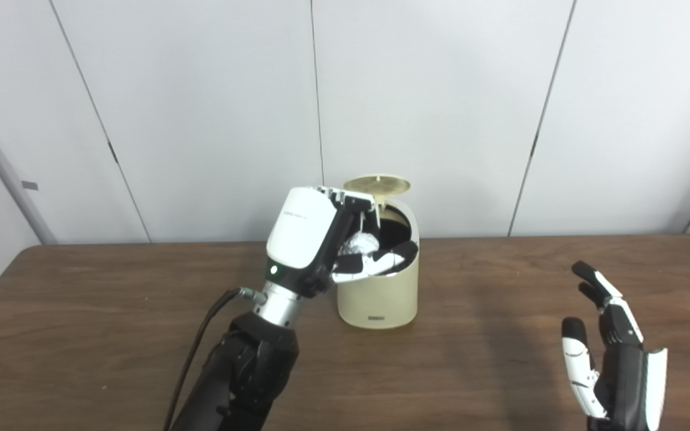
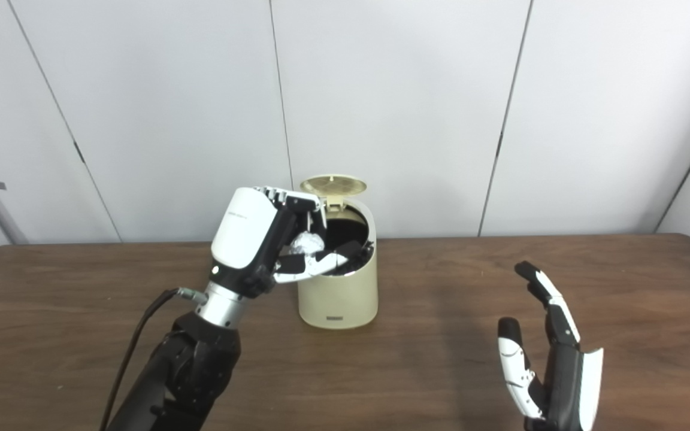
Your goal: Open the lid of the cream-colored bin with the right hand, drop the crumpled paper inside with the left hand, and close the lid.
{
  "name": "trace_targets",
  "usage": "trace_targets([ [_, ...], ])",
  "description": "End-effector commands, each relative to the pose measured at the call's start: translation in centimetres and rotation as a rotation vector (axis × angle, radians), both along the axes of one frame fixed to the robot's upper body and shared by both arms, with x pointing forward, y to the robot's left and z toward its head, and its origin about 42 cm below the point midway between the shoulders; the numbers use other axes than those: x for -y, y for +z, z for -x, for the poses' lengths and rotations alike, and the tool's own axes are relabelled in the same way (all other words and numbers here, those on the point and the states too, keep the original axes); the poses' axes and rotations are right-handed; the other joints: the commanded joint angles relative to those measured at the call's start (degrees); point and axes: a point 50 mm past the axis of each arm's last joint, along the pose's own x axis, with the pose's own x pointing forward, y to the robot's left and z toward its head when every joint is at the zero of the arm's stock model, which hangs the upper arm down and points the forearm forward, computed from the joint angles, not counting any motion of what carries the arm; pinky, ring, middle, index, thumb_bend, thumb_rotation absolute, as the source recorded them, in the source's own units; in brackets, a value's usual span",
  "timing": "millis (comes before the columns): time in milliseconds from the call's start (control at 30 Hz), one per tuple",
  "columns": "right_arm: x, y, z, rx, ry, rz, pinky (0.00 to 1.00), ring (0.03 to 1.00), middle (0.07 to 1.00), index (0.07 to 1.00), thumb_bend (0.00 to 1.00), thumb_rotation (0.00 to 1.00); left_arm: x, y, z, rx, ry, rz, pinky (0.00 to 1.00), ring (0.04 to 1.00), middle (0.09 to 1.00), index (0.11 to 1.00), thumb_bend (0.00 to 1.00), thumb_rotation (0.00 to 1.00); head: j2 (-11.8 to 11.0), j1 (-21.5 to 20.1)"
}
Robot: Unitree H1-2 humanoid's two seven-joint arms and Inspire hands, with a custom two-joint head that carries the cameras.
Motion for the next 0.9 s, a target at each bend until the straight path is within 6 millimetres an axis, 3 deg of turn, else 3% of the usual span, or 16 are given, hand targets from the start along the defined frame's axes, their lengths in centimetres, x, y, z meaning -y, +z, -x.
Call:
trace_targets([
  [0,-0.3,1.2,-0.2,0.080,0.007,0.012,0.79,0.841,0.817,0.758,0.17,0.73,1.0,2.5,-0.6,0.095,-0.029,0.014,0.03,0.073,0.125,0.159,0.35,0.30,-0.3,-0.5],
  [133,-0.4,1.1,-0.2,0.083,-0.004,0.030,0.78,0.831,0.810,0.751,0.18,0.77,1.5,2.8,-1.1,0.124,-0.036,-0.024,0.04,0.074,0.128,0.162,0.33,0.35,-0.5,-1.0],
  [267,-0.4,1.2,-0.1,0.086,0.004,0.015,0.80,0.841,0.815,0.761,0.19,0.83,1.7,3.1,-1.6,0.197,-0.086,-0.055,0.04,0.074,0.128,0.151,0.33,0.32,-0.5,-1.0],
  [533,-0.4,1.2,-0.2,0.086,-0.001,0.018,0.80,0.839,0.815,0.757,0.19,0.77,1.6,2.4,-3.8,0.332,-0.087,-0.068,0.02,0.061,0.113,0.129,0.36,0.31,-0.9,-1.3],
  [700,-0.6,1.4,-0.1,0.091,0.009,0.009,0.79,0.836,0.812,0.753,0.20,0.79,1.4,1.8,-5.1,0.346,-0.073,-0.071,0.03,0.060,0.114,0.132,0.36,0.38,-0.8,-1.7],
  [867,-0.6,1.3,-0.1,0.084,0.007,0.002,0.79,0.835,0.813,0.764,0.19,0.81,1.1,0.9,-6.4,0.351,-0.075,-0.067,0.03,0.062,0.116,0.136,0.36,0.32,-0.8,-1.9],
])
